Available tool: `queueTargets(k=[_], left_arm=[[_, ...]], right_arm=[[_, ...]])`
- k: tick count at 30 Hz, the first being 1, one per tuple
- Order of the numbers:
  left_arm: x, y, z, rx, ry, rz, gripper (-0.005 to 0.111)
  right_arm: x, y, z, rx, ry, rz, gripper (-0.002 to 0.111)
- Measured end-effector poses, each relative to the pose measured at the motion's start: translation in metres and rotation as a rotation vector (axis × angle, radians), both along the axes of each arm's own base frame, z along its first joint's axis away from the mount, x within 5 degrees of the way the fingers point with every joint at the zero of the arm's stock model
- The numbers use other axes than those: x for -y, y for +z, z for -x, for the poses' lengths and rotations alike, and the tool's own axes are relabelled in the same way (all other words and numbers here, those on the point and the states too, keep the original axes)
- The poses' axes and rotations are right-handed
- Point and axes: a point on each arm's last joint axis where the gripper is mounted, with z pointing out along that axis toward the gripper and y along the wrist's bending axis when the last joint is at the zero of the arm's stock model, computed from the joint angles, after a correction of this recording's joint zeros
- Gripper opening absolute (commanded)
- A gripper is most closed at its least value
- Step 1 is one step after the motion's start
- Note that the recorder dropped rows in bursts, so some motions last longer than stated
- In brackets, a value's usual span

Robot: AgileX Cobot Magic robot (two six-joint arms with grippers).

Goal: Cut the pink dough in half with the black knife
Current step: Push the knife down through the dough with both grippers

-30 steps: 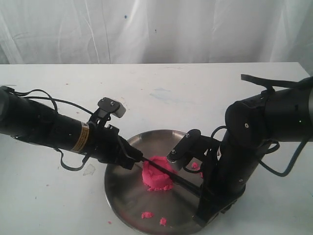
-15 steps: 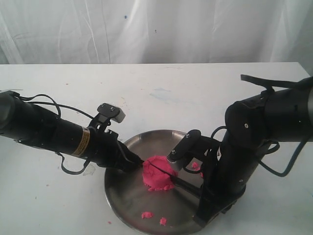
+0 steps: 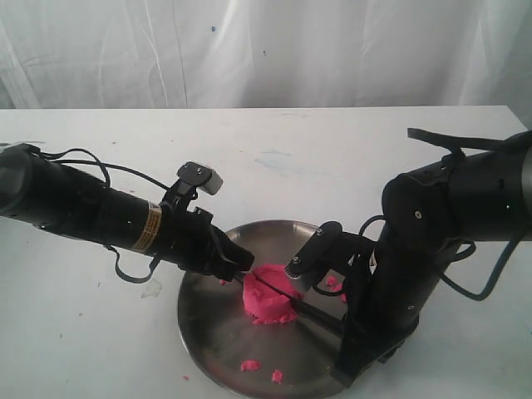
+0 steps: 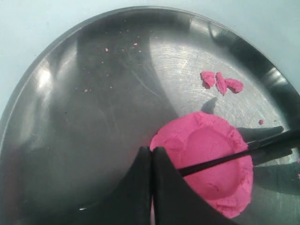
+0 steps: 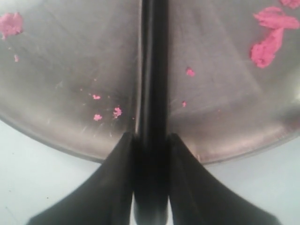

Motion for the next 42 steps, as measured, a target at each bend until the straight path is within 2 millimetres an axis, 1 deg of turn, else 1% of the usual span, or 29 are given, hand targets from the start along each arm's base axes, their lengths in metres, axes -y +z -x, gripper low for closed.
queueTargets(k=[4, 9, 12, 29, 42], left_arm=[[0.000, 0.000, 0.000, 0.001, -0.001, -0.003, 0.000], [-0.003, -0.003, -0.002, 0.018, 0.013, -0.054, 0.000], [-0.003, -0.006, -0.002, 0.011, 0.013, -0.059, 0.000], [-0.007, -0.010, -0.005, 0.018, 0.049, -0.099, 0.000], [-0.007, -0.010, -0.005, 0.019, 0.053, -0.104, 0.000]], right_arm=[[0.000, 0.000, 0.000, 0.000, 0.000, 0.000, 0.000], [0.000, 0.000, 0.000, 0.000, 0.000, 0.000, 0.000], [0.000, 0.000, 0.000, 0.000, 0.000, 0.000, 0.000], [0.000, -0.001, 0.000, 0.001, 0.002, -0.001, 0.000], [-0.002, -0.010, -0.002, -0.015, -0.003, 0.006, 0.000]])
